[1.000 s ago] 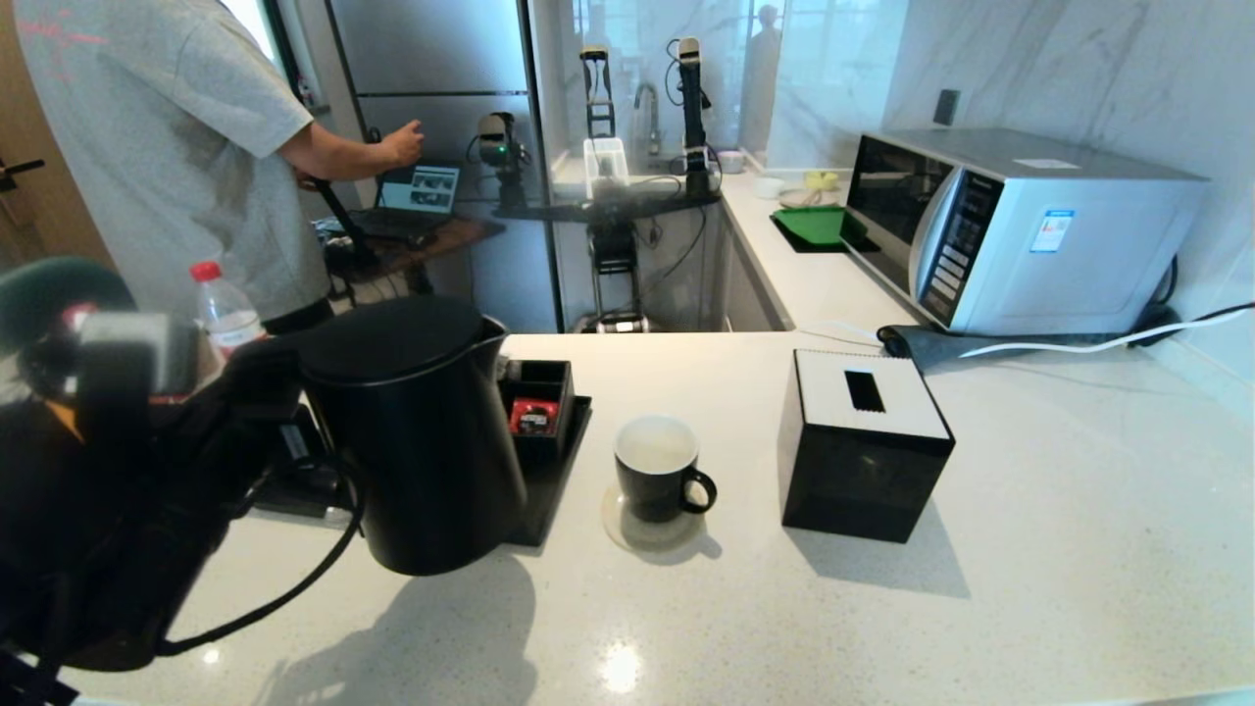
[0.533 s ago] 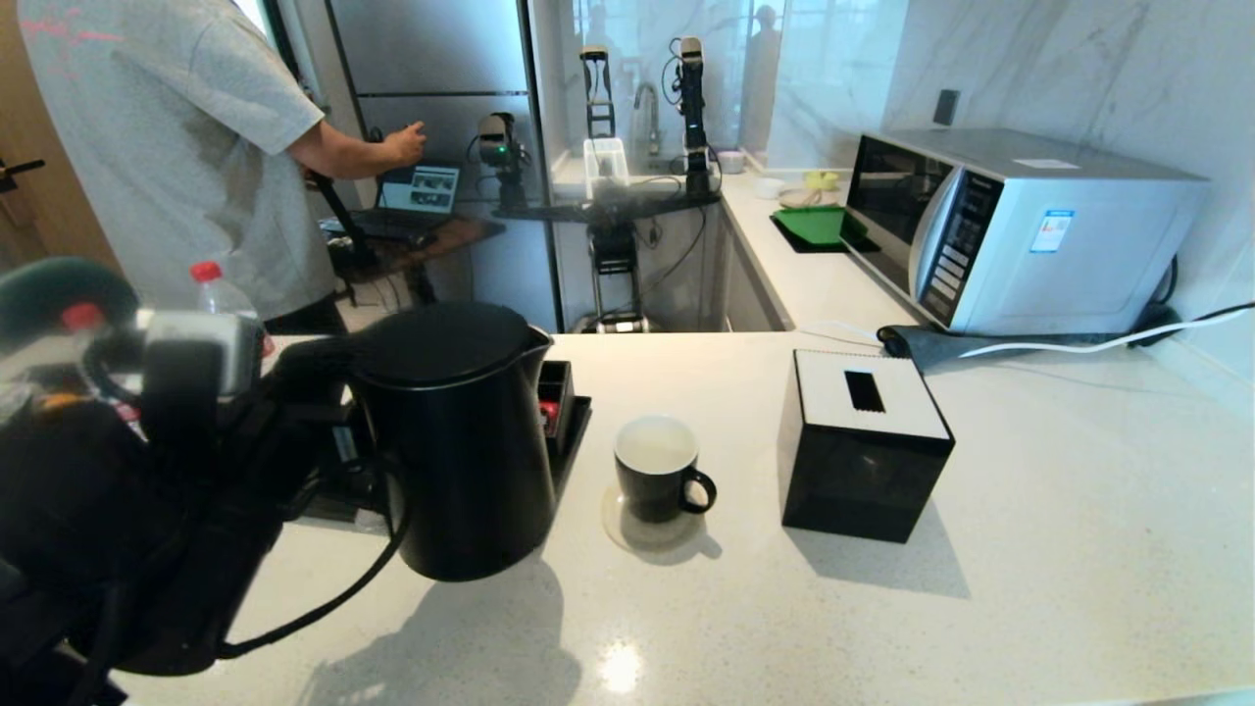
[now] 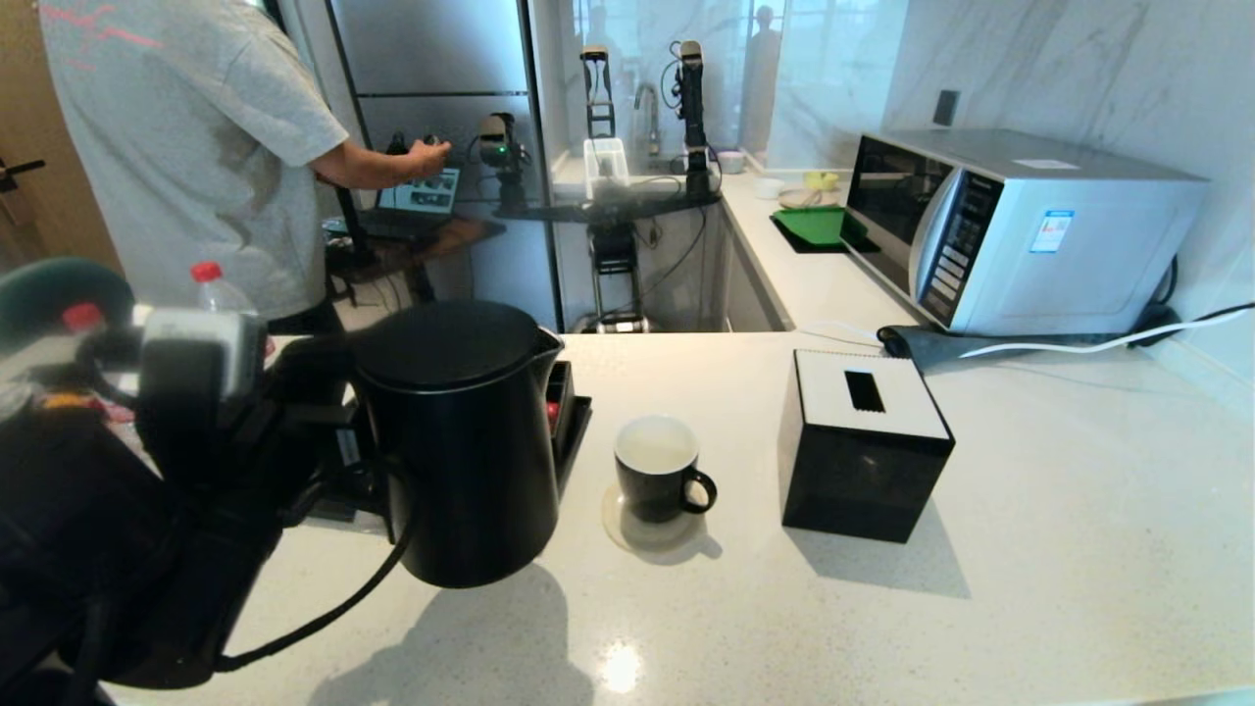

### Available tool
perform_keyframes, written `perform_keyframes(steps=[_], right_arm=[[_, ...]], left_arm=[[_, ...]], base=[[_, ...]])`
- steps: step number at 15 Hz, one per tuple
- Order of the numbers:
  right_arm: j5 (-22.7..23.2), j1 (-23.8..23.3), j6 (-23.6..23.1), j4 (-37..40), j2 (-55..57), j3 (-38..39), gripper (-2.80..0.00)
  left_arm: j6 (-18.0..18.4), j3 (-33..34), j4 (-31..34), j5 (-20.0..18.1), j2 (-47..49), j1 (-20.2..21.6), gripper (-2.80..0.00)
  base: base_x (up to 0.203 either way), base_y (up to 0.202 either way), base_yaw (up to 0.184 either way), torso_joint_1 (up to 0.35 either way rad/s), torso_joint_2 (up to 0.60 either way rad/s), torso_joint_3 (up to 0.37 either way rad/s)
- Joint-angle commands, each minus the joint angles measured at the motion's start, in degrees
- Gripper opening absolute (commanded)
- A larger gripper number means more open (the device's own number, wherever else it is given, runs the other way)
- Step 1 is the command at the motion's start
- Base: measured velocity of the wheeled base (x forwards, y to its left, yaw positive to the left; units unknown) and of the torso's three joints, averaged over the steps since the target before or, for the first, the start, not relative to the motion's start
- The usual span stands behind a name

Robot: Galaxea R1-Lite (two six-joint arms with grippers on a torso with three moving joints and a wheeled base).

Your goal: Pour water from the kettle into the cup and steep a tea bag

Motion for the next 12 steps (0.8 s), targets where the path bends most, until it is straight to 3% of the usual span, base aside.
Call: perform_keyframes(steps=[1,7,12], right_arm=[[-0.02,0.02,0.00,0.00,0.07,0.00,-2.80],[-0.02,0.02,0.00,0.00,0.07,0.00,-2.80],[-0.02,0.02,0.00,0.00,0.07,0.00,-2.80]], left_arm=[[1.61,0.10,0.15,0.27,-0.48,-0.09,-2.80],[4.44,-1.42,5.31,0.27,-1.45,-0.53,-2.80],[4.52,-4.83,11.86,0.27,-1.47,-2.22,-2.80]], base=[[0.000,0.000,0.000,0.000,0.00,0.000],[0.000,0.000,0.000,0.000,0.00,0.000],[0.000,0.000,0.000,0.000,0.00,0.000]])
